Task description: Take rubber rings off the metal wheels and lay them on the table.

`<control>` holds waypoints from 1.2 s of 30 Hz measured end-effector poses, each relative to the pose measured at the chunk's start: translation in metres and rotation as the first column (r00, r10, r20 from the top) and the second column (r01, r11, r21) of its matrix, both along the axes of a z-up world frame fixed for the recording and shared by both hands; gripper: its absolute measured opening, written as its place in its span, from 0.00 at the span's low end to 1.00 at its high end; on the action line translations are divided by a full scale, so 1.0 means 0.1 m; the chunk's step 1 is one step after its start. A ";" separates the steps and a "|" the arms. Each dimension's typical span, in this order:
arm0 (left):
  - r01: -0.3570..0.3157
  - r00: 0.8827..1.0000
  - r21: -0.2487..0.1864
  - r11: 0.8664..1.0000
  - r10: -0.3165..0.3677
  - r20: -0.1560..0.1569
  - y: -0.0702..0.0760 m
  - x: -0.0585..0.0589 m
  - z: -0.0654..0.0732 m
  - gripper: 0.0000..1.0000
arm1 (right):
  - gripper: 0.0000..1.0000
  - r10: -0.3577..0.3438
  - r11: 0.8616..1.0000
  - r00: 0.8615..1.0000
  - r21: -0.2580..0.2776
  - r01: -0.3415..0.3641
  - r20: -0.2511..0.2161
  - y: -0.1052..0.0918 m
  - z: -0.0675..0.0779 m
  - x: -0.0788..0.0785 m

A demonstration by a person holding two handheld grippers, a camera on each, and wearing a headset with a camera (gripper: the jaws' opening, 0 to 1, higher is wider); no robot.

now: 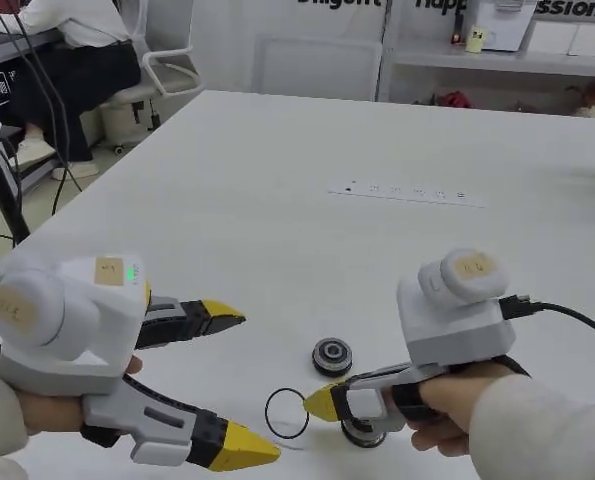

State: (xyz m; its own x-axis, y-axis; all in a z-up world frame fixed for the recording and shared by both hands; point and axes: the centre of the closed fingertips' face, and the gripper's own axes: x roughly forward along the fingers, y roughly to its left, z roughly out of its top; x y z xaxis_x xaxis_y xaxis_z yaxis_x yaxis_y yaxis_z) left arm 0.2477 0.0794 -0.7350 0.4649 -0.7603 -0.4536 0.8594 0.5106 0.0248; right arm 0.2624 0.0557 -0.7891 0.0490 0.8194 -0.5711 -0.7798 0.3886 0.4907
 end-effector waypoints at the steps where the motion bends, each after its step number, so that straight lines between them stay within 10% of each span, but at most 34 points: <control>1: 0.002 1.000 0.003 1.000 -0.002 -0.003 0.00 0.00 -0.01 0.84 | 0.00 0.001 1.000 1.000 -0.004 -0.001 0.000 0.00 -0.01 0.00; 36: 0.017 0.999 0.008 1.000 -0.017 -0.041 -0.01 -0.06 -0.07 0.82 | 0.05 0.030 0.998 0.996 -0.048 -0.026 0.082 -0.06 -0.09 0.02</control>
